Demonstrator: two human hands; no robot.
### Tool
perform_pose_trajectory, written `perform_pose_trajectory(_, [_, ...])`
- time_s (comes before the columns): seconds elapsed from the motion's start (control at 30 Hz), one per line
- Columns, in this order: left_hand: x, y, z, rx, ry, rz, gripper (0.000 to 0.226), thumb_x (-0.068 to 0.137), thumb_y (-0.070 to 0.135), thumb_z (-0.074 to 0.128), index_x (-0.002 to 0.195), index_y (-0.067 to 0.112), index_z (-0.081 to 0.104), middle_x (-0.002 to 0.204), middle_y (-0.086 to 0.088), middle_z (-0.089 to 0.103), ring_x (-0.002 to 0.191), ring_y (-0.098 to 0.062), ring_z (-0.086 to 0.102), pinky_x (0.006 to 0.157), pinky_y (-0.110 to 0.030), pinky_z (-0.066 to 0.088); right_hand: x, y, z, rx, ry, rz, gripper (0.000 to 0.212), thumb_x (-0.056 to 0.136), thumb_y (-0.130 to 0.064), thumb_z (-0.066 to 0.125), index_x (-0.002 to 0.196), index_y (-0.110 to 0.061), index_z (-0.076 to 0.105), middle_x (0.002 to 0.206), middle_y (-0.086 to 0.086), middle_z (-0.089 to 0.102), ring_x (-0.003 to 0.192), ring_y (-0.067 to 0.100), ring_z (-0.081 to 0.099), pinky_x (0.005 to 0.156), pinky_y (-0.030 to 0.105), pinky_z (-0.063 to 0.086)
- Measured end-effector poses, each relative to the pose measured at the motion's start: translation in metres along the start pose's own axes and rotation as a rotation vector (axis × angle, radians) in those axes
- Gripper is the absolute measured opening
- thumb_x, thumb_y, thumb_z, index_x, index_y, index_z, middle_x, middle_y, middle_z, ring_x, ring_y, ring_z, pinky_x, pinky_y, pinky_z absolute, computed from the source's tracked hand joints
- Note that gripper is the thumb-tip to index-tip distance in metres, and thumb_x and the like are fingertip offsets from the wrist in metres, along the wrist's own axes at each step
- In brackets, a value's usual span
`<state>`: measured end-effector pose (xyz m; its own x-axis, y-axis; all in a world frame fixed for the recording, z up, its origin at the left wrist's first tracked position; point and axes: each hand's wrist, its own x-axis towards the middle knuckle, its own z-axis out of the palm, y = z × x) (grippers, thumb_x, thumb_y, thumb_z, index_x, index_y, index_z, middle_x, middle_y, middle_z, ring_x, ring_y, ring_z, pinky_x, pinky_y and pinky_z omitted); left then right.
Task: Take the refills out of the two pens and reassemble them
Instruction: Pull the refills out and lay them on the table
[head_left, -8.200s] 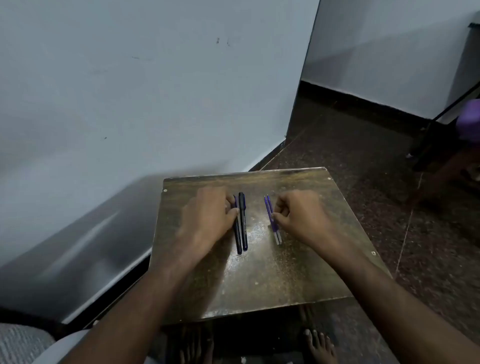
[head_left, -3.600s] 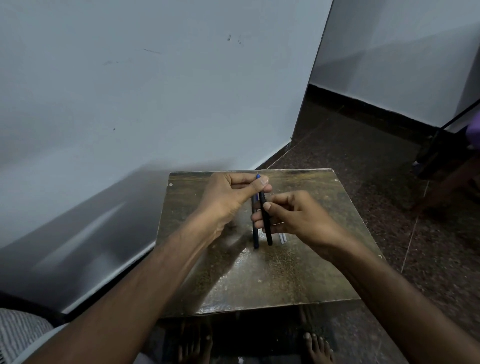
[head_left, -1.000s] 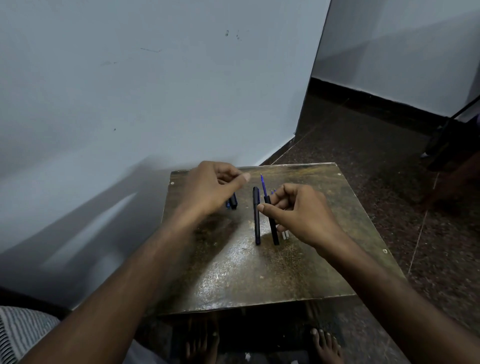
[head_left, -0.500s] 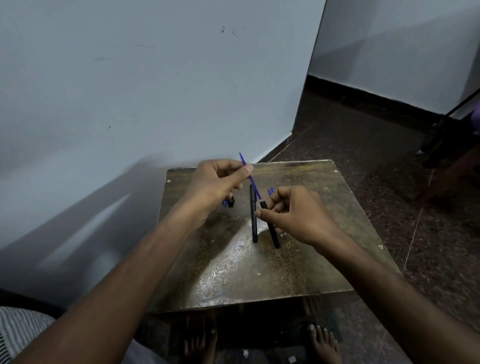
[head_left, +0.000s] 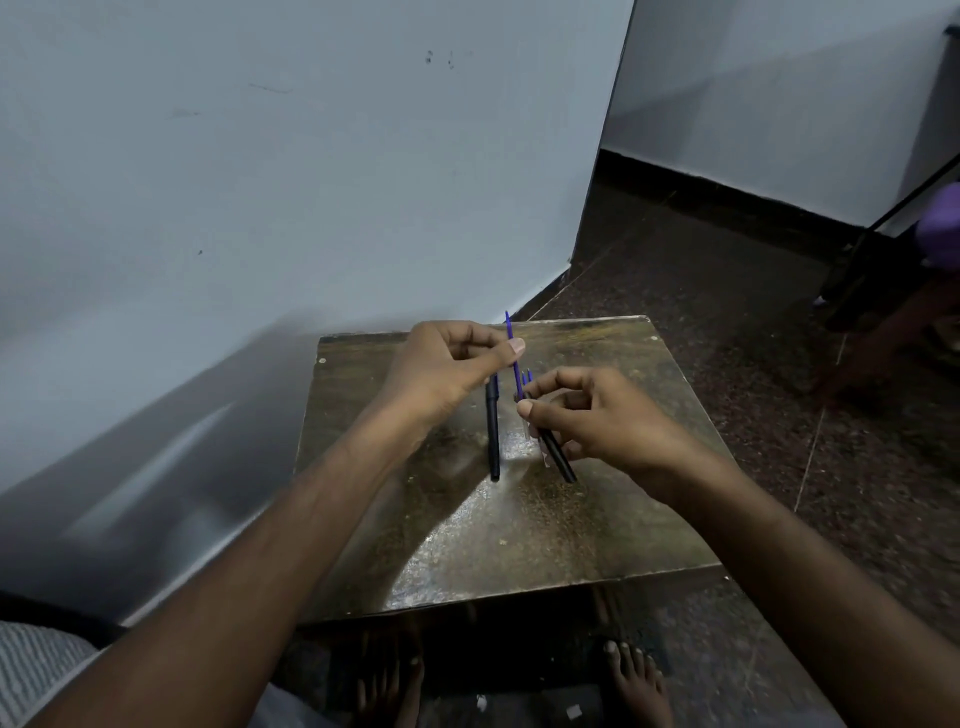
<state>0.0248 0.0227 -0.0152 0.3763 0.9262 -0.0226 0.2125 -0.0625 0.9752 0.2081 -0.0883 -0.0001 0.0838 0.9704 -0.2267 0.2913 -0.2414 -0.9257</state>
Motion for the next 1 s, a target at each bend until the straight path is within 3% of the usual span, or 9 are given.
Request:
perform_pose_trajectory(0.2, [-0.012, 0.004, 0.015, -0.001, -0.021, -0.008, 0.018, 0.087, 0.045, 0.090, 0.091, 0.028, 0.085, 0.076, 0.010, 0.081, 0.065, 0.002, 0.071, 0.055, -0.012, 0.051, -0.002, 0.001, 0.000, -0.081, 0.021, -0.035, 0.012, 0.100, -0.033, 0.078, 0.105, -0.022, 0.077, 0.086, 0.005, 0.082, 0.077, 0.013, 0.075, 0.071, 0.031, 0.059])
perform_pose_trajectory(0.37, [-0.025, 0.006, 0.019, 0.148, -0.064, -0.015, 0.034, 0.091, 0.053, 0.083, 0.116, 0.030, 0.078, 0.101, 0.009, 0.084, 0.090, -0.010, 0.082, 0.079, -0.030, 0.067, 0.007, 0.001, -0.003, 0.064, 0.137, -0.027, 0.010, 0.105, -0.019, 0.071, 0.107, -0.011, 0.077, 0.086, 0.011, 0.081, 0.072, 0.019, 0.075, 0.072, 0.040, 0.068])
perform_pose_trajectory(0.47, [-0.030, 0.006, 0.024, 0.089, -0.104, -0.031, 0.023, 0.096, 0.044, 0.082, 0.113, 0.028, 0.080, 0.095, 0.006, 0.086, 0.087, -0.011, 0.084, 0.076, -0.022, 0.065, 0.013, 0.001, -0.002, 0.168, 0.144, -0.011, 0.011, 0.104, -0.014, 0.072, 0.110, -0.006, 0.076, 0.083, 0.011, 0.080, 0.070, 0.021, 0.075, 0.071, 0.041, 0.068])
perform_pose_trajectory(0.57, [-0.027, 0.005, 0.025, 0.094, -0.028, -0.025, 0.014, 0.102, 0.032, 0.078, 0.111, 0.025, 0.085, 0.095, 0.005, 0.087, 0.091, -0.009, 0.084, 0.089, -0.028, 0.067, 0.017, 0.000, 0.003, 0.219, 0.132, 0.012, 0.012, 0.104, -0.013, 0.072, 0.110, -0.003, 0.074, 0.084, 0.013, 0.078, 0.064, 0.018, 0.072, 0.067, 0.037, 0.067])
perform_pose_trajectory(0.73, [-0.022, 0.005, 0.015, 0.058, -0.045, -0.049, 0.028, 0.097, 0.030, 0.084, 0.123, 0.022, 0.080, 0.099, 0.006, 0.087, 0.101, -0.006, 0.082, 0.102, -0.030, 0.060, 0.020, -0.002, 0.000, 0.262, 0.182, -0.028, 0.012, 0.109, -0.011, 0.063, 0.116, -0.007, 0.071, 0.083, 0.007, 0.075, 0.063, 0.011, 0.070, 0.062, 0.030, 0.065])
perform_pose_trajectory(0.87, [-0.020, 0.008, 0.009, -0.166, -0.078, -0.079, 0.014, 0.105, 0.011, 0.072, 0.119, 0.011, 0.077, 0.096, 0.001, 0.088, 0.087, -0.008, 0.083, 0.080, -0.018, 0.064, 0.017, -0.002, -0.005, 0.122, 0.306, -0.101, 0.015, 0.111, -0.012, 0.060, 0.117, -0.024, 0.067, 0.090, 0.008, 0.078, 0.070, 0.011, 0.068, 0.061, 0.026, 0.058])
perform_pose_trajectory(1.0, [-0.022, 0.011, 0.011, -0.181, -0.092, -0.050, 0.012, 0.103, 0.023, 0.077, 0.109, 0.014, 0.080, 0.097, -0.001, 0.088, 0.073, -0.004, 0.074, 0.062, -0.016, 0.058, 0.019, -0.001, -0.001, -0.093, 0.377, -0.129, 0.008, 0.104, -0.021, 0.071, 0.099, -0.027, 0.074, 0.092, 0.002, 0.080, 0.079, 0.008, 0.068, 0.073, 0.034, 0.052])
